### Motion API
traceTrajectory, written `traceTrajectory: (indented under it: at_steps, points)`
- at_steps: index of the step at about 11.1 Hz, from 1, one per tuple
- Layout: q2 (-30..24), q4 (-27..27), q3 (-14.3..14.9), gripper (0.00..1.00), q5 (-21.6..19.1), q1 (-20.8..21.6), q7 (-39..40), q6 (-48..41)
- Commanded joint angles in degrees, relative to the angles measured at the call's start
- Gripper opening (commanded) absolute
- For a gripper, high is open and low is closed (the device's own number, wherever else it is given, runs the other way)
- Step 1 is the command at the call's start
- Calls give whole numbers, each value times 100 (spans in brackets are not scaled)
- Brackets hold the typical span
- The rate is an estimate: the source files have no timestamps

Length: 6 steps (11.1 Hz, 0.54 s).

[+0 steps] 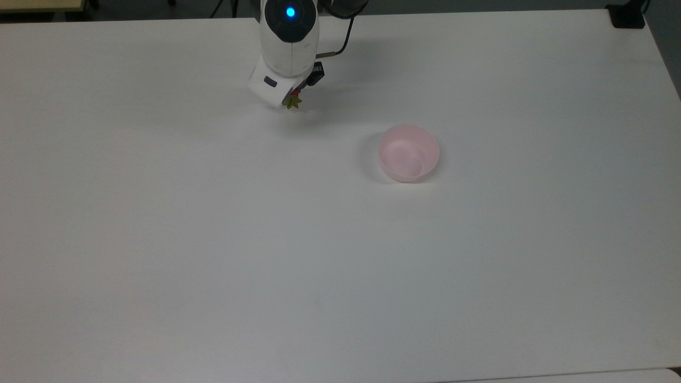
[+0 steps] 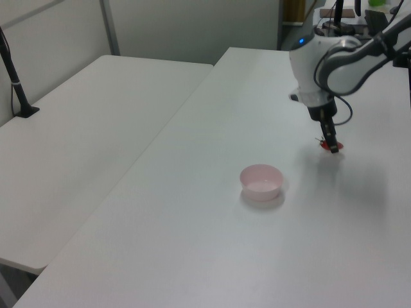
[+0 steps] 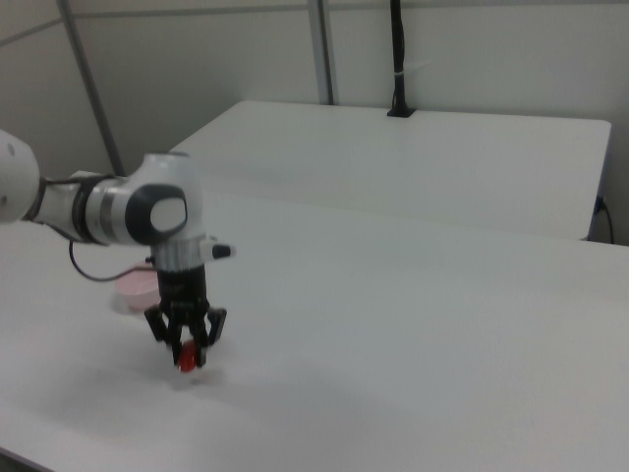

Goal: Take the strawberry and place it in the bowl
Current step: 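Lift the strawberry and carry it over the pink bowl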

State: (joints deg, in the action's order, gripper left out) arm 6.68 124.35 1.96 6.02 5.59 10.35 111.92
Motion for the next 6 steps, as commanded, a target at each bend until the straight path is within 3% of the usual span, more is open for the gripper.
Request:
traceTrajectory:
  at_steps: [1, 6]
  points:
    - [-115, -1216, 77, 36, -250, 380, -6, -837]
    - [1060, -3019, 173, 39, -444, 1512, -945, -856]
